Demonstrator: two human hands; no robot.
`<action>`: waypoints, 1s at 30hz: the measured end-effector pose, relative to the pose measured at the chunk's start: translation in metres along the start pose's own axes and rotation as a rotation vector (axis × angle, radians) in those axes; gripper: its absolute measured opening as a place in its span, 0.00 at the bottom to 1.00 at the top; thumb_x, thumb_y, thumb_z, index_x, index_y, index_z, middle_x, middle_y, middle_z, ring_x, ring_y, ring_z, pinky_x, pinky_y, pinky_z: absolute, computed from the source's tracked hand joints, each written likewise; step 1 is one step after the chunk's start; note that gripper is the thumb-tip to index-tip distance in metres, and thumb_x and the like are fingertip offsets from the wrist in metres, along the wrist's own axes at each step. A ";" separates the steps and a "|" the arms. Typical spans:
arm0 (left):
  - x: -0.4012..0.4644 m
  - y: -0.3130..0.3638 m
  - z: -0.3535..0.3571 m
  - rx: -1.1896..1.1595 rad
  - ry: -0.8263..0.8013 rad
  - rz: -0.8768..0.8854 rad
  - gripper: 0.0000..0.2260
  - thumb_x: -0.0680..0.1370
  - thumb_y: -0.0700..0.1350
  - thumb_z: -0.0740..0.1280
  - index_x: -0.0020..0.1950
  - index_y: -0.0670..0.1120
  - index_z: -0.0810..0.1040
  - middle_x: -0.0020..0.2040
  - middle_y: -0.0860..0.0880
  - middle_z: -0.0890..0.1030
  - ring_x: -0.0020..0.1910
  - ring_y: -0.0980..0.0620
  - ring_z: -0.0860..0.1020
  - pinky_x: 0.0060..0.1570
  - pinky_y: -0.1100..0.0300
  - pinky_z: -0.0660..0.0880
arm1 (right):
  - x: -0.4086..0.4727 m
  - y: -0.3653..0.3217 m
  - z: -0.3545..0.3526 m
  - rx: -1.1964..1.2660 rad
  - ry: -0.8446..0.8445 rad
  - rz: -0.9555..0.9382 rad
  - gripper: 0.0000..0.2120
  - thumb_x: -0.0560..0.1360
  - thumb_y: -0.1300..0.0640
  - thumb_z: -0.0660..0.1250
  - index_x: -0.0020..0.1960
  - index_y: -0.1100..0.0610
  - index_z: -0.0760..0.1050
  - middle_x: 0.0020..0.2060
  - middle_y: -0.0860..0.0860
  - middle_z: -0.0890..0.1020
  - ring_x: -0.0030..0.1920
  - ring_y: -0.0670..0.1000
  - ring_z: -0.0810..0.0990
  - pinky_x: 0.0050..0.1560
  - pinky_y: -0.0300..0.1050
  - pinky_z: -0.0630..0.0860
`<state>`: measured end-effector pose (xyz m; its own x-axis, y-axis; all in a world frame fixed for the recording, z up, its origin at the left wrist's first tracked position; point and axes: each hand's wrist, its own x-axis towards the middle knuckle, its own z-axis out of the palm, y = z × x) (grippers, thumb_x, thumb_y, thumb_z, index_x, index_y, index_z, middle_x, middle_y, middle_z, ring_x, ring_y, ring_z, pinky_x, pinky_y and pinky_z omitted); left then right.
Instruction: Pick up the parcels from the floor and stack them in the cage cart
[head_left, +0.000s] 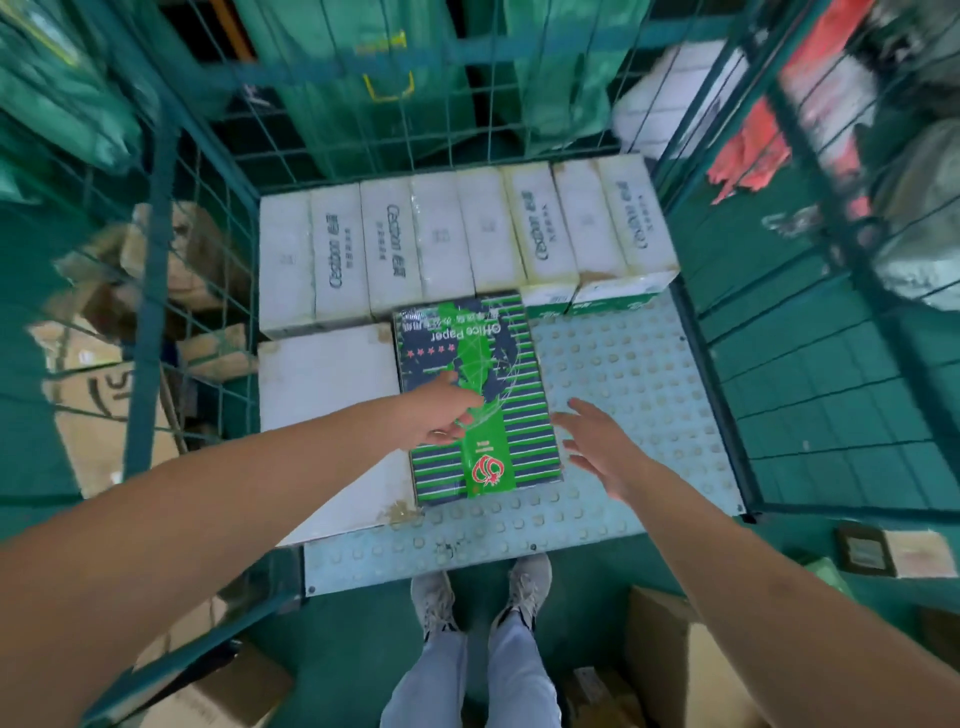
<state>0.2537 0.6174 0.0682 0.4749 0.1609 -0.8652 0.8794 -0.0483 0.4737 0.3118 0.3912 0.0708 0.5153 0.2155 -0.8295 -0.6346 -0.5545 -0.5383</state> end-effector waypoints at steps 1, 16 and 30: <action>-0.016 0.012 0.001 0.011 -0.004 0.025 0.34 0.82 0.48 0.68 0.83 0.54 0.53 0.59 0.44 0.81 0.46 0.50 0.79 0.44 0.57 0.81 | -0.018 -0.010 -0.001 0.020 0.009 -0.014 0.28 0.84 0.53 0.65 0.82 0.51 0.61 0.77 0.55 0.69 0.73 0.59 0.71 0.75 0.57 0.68; -0.221 0.165 0.061 0.220 -0.176 0.445 0.11 0.84 0.47 0.65 0.66 0.53 0.69 0.57 0.46 0.76 0.50 0.47 0.75 0.52 0.55 0.72 | -0.238 -0.068 -0.057 0.381 0.333 -0.246 0.22 0.83 0.50 0.66 0.76 0.49 0.68 0.62 0.51 0.78 0.61 0.54 0.77 0.64 0.48 0.74; -0.331 0.219 0.282 0.536 -0.573 0.681 0.09 0.82 0.54 0.68 0.60 0.54 0.78 0.61 0.53 0.79 0.57 0.51 0.80 0.63 0.52 0.77 | -0.384 0.045 -0.206 0.616 0.702 -0.318 0.21 0.82 0.47 0.66 0.74 0.49 0.71 0.66 0.50 0.78 0.57 0.51 0.78 0.56 0.46 0.73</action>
<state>0.2991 0.2752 0.4116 0.6987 -0.5509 -0.4564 0.2514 -0.4081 0.8776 0.2038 0.1177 0.3961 0.8126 -0.3542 -0.4629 -0.4934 0.0047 -0.8698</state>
